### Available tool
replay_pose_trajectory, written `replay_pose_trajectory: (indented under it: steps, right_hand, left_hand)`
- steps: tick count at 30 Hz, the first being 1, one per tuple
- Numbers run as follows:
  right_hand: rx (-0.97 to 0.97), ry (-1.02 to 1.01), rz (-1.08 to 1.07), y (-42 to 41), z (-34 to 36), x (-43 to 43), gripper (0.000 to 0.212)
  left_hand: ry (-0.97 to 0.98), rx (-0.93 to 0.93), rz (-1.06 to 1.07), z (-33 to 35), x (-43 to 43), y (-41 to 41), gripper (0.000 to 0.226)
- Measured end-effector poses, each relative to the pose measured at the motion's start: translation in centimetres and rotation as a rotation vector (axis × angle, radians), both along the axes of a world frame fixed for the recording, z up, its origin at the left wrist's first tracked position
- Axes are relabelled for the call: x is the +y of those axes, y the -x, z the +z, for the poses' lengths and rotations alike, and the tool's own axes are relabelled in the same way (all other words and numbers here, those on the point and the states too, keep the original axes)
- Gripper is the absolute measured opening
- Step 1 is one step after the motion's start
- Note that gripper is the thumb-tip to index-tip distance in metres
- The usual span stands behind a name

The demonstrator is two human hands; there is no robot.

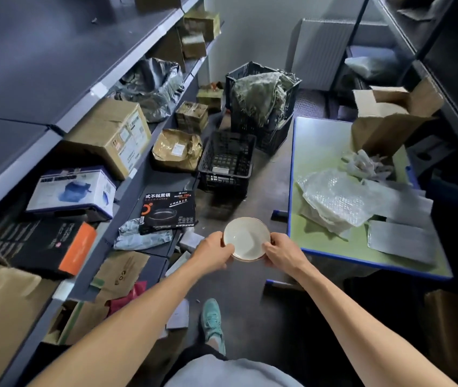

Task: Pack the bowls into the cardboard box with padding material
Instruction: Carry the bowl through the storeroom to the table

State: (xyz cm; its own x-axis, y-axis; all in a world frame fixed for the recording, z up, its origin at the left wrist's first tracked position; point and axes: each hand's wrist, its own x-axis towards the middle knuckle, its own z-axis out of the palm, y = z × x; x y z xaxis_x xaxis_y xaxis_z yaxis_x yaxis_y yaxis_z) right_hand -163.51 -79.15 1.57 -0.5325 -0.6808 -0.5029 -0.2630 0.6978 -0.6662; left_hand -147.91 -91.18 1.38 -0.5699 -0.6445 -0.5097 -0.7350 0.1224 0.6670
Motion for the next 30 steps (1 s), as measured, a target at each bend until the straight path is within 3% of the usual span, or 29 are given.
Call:
replay_pose_trajectory:
  steps: [7, 19, 30]
  right_hand:
    - [-0.009, -0.023, -0.101, 2.9, 0.2, -8.9, 0.022]
    - [-0.064, -0.022, -0.090, 7.5, -1.2, -19.2, 0.021]
    - [-0.102, -0.009, -0.091, 20.1, -2.3, -28.7, 0.027]
  left_hand:
    - [-0.002, -0.003, -0.110, 0.0, -10.7, 4.6, 0.013]
    - [-0.046, -0.041, -0.107, -1.5, -21.0, 8.7, 0.018]
    - [-0.038, -0.093, -0.134, -1.8, -30.7, 21.3, 0.018]
